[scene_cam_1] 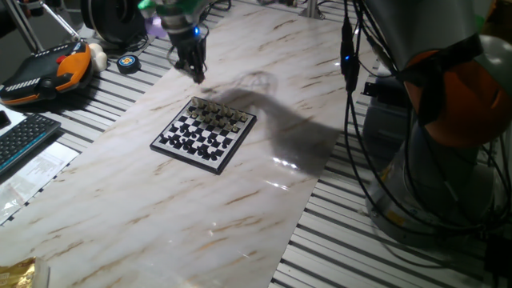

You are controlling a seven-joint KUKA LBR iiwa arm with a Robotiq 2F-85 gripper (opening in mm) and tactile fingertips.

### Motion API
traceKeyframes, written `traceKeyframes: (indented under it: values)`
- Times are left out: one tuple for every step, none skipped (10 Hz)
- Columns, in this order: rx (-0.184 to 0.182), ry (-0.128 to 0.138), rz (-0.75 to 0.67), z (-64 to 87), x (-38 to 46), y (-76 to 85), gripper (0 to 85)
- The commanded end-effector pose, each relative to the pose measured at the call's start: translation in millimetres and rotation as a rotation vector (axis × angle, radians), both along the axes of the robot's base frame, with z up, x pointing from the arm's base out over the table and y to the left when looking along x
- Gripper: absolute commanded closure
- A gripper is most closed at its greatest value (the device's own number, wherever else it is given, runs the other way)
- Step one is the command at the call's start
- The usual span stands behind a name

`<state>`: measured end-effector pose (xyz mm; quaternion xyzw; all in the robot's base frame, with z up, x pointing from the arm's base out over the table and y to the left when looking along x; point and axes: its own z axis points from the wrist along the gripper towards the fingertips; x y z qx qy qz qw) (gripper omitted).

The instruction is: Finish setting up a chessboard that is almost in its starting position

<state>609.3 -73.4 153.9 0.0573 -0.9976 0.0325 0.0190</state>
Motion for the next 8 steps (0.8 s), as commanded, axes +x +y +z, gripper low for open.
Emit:
traceKeyframes:
  values:
    - [0.008, 0.002, 0.006, 13.4, 1.2, -3.0, 84.3]
    - [0.028, 0.014, 0.011, 22.3, 2.4, -6.3, 84.3]
    - [0.026, 0.011, 0.019, 29.8, 2.1, -8.6, 84.3]
    - [0.033, 0.006, 0.021, 36.3, 2.0, -10.2, 84.3]
    - [0.039, 0.006, 0.025, 42.0, 2.3, -11.6, 84.3]
    - [0.041, 0.008, 0.032, 46.5, 2.4, -11.7, 84.3]
    - [0.041, 0.005, 0.032, 46.7, 2.1, -10.7, 84.3]
    - [0.048, 0.008, 0.03, 46.3, 1.8, -10.2, 84.3]
